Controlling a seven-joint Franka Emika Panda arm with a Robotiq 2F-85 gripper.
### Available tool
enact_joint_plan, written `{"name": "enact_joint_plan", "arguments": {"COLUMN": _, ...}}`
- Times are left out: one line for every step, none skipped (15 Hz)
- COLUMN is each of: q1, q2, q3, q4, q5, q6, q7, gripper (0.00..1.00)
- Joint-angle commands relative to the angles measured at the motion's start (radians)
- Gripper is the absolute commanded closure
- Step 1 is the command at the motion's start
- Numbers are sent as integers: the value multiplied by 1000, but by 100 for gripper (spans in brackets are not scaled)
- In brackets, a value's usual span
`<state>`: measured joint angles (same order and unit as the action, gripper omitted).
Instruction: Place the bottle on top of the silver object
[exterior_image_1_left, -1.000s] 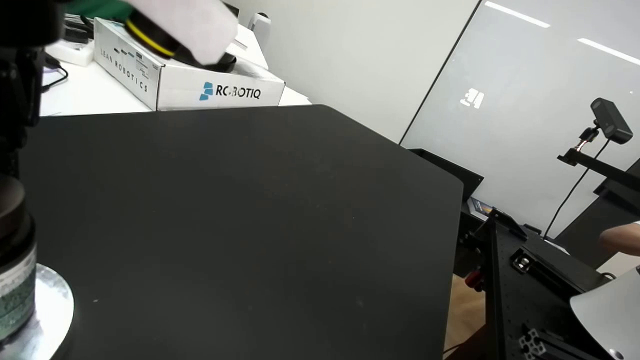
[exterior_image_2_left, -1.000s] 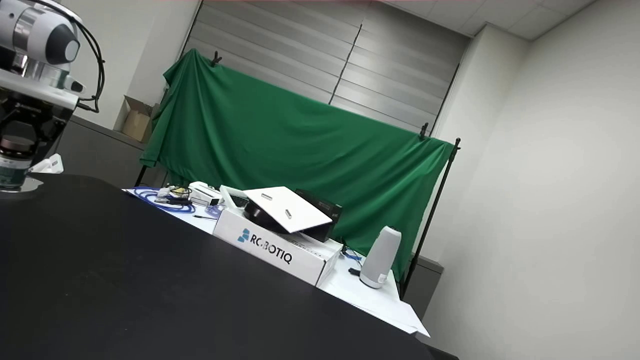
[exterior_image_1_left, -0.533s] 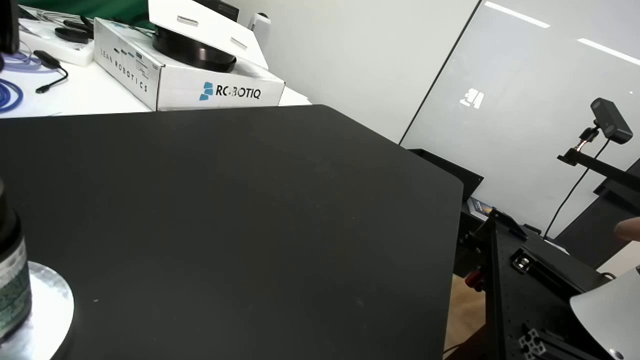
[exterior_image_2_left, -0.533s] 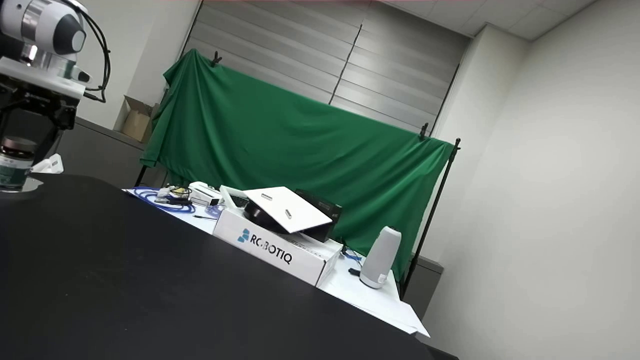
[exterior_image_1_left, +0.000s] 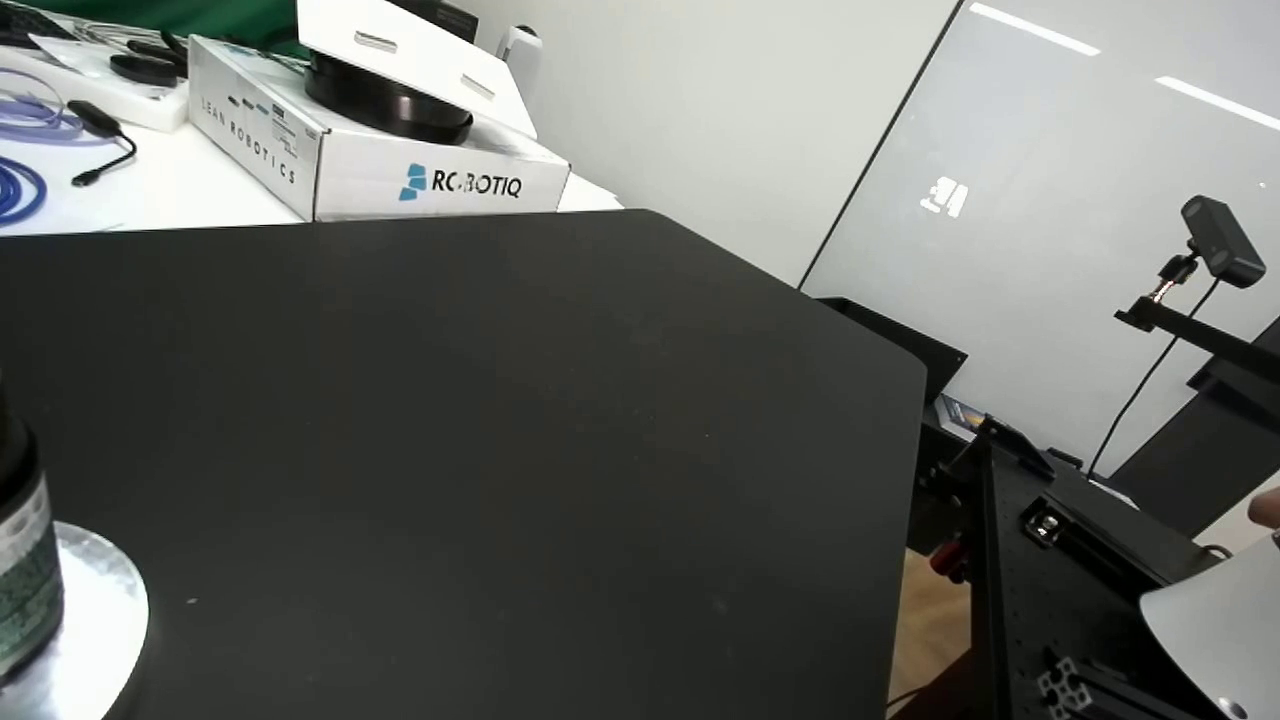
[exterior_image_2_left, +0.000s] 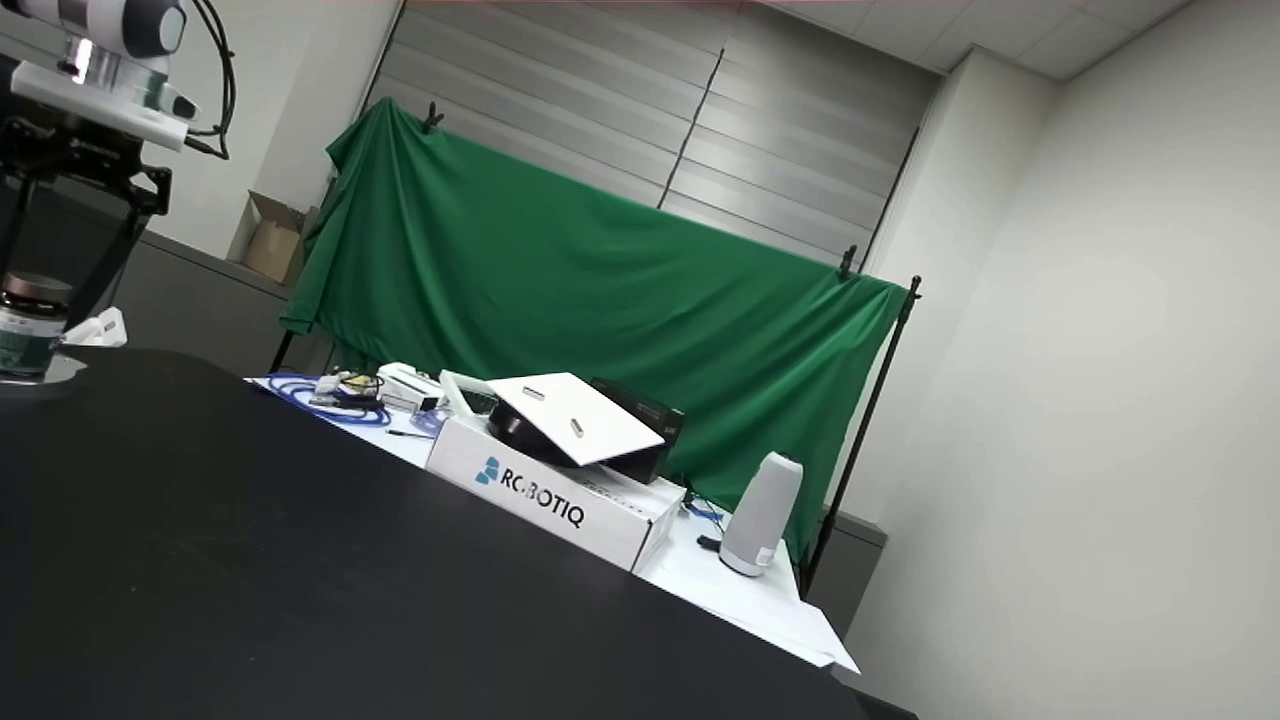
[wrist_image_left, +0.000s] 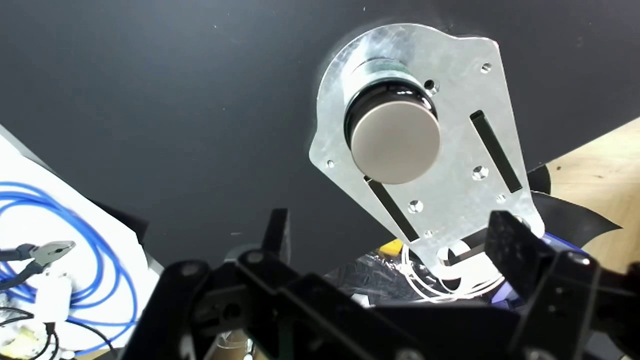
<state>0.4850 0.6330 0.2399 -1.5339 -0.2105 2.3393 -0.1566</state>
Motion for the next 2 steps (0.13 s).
{"name": "enact_joint_plan", "arguments": {"q1": -4, "q2": 10, "q3": 7, "q4": 7, "q5": -6, "q6": -3, "q7": 3, "gripper": 0}}
{"name": "enact_joint_plan", "arguments": {"q1": -4, "q2": 15, "q3": 7, "q4": 7, "q5": -6, "q6": -2, "q7": 3, "gripper": 0}}
